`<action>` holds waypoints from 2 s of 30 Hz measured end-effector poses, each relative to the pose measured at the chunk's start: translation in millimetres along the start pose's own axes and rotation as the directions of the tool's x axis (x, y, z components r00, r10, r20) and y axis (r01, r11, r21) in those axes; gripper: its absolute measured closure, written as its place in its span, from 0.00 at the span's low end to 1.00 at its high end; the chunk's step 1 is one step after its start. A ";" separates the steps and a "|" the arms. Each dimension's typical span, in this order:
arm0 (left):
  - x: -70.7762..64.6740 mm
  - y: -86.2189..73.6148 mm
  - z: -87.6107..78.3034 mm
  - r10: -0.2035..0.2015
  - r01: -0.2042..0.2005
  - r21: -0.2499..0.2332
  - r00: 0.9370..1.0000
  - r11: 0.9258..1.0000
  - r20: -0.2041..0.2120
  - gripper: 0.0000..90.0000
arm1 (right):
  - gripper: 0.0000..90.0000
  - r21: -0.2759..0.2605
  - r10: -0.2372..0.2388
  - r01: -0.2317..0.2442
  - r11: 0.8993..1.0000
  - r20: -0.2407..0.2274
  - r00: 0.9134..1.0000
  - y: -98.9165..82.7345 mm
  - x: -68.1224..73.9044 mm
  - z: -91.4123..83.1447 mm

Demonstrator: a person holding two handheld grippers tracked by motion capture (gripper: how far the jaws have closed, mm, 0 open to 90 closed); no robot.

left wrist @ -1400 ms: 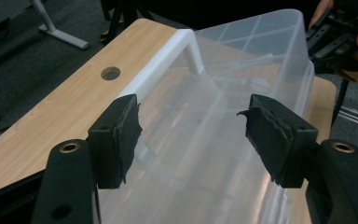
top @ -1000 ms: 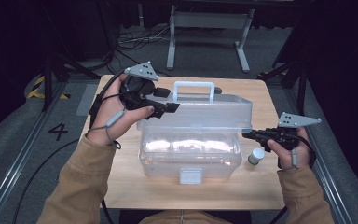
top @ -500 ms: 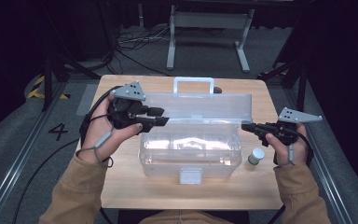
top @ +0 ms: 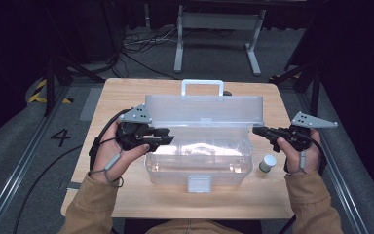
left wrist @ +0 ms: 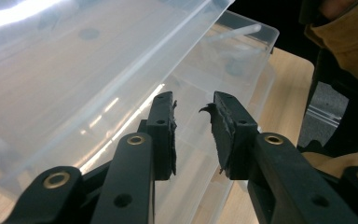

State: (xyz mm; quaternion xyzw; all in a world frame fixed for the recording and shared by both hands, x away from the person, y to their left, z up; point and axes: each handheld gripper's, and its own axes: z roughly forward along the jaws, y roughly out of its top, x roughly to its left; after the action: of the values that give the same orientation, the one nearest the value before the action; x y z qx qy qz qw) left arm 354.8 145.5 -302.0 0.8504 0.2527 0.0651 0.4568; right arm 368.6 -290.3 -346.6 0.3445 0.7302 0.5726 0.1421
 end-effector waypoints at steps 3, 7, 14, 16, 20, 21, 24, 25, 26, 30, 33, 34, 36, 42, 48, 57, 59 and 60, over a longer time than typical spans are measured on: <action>4.8 -3.2 4.1 -0.005 0.006 0.024 1.000 1.000 -0.026 0.79 | 1.00 0.000 -0.008 0.008 1.000 0.009 1.000 -0.2 1.3 0.0; 12.1 -11.6 5.7 -0.024 0.026 0.036 0.998 0.999 -0.058 0.80 | 1.00 -0.001 -0.012 0.012 1.000 0.014 1.000 -0.5 2.2 -0.3; 24.1 -19.2 -7.2 -0.082 0.078 -0.036 0.987 0.996 -0.136 0.89 | 1.00 0.009 -0.012 0.012 1.000 0.008 1.000 -1.4 3.3 -1.2; 26.0 -19.1 -8.9 -0.086 0.078 -0.058 0.986 0.995 -0.142 0.90 | 1.00 0.019 -0.017 0.017 1.000 0.011 1.000 -1.3 4.2 -1.5; 29.0 -18.7 -10.0 -0.098 0.088 -0.072 0.983 0.994 -0.152 0.93 | 1.00 0.061 -0.024 0.020 0.998 0.056 0.998 -1.7 8.0 -5.3; 30.1 -18.4 -10.4 -0.098 0.087 -0.075 0.983 0.993 -0.155 0.94 | 1.00 0.068 -0.029 0.024 0.997 0.075 0.997 -1.6 8.7 -7.5; 32.6 -17.1 -10.5 -0.101 0.087 -0.095 0.982 0.992 -0.159 0.95 | 0.97 0.072 -0.030 0.022 0.997 0.120 0.992 -1.6 10.6 -15.7; 33.1 -16.8 -10.4 -0.103 0.088 -0.100 0.982 0.991 -0.159 0.95 | 0.95 0.070 -0.033 0.023 0.997 0.141 0.990 -1.4 11.2 -18.1; 34.0 -15.9 -10.3 -0.105 0.089 -0.108 0.982 0.990 -0.159 0.95 | 0.91 0.070 -0.036 0.025 0.997 0.154 0.987 -1.3 11.3 -19.5; 36.3 -13.1 -10.3 -0.101 0.083 -0.113 0.981 0.990 -0.165 0.95 | 0.73 0.018 -0.066 0.064 0.998 0.213 0.975 0.3 12.0 -18.1; 37.1 -12.0 -10.3 -0.104 0.085 -0.117 0.981 0.990 -0.166 0.95 | 0.66 0.004 -0.099 0.101 0.995 0.245 0.964 3.2 13.9 -12.6; 37.8 -11.3 -10.1 -0.103 0.084 -0.120 0.981 0.989 -0.165 0.95 | 0.66 0.007 -0.115 0.117 0.993 0.264 0.958 4.6 15.1 -10.1; 38.3 -11.0 -9.9 -0.100 0.080 -0.124 0.981 0.989 -0.166 0.95 | 0.65 0.006 -0.143 0.148 0.989 0.299 0.943 7.5 15.9 -3.5; 38.3 -11.5 -8.3 -0.098 0.078 -0.125 0.982 0.989 -0.162 0.92 | 0.67 -0.031 -0.143 0.160 0.987 0.308 0.940 16.3 17.7 10.0; 34.7 -12.1 -6.5 -0.083 0.068 -0.105 0.985 0.992 -0.154 0.80 | 0.71 -0.027 -0.180 0.205 0.978 0.372 0.911 24.8 20.3 21.8; 27.6 -13.1 -7.5 -0.067 0.059 -0.071 0.992 0.996 -0.111 0.73 | 0.77 -0.033 -0.188 0.220 0.975 0.407 0.894 32.8 15.8 27.3; 26.4 -14.3 -8.2 -0.069 0.062 -0.068 0.993 0.996 -0.100 0.73 | 0.78 -0.040 -0.188 0.224 0.974 0.414 0.891 34.8 14.9 28.3; 26.2 -15.5 -8.8 -0.071 0.064 -0.070 0.993 0.995 -0.093 0.73 | 0.78 -0.042 -0.187 0.225 0.974 0.417 0.890 36.1 14.5 28.8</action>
State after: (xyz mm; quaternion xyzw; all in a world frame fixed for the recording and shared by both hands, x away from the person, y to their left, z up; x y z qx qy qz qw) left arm 368.7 171.9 -312.7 0.8216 0.3005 0.0985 0.4744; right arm 387.7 -255.5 -318.9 0.3708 0.6903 0.5012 0.3672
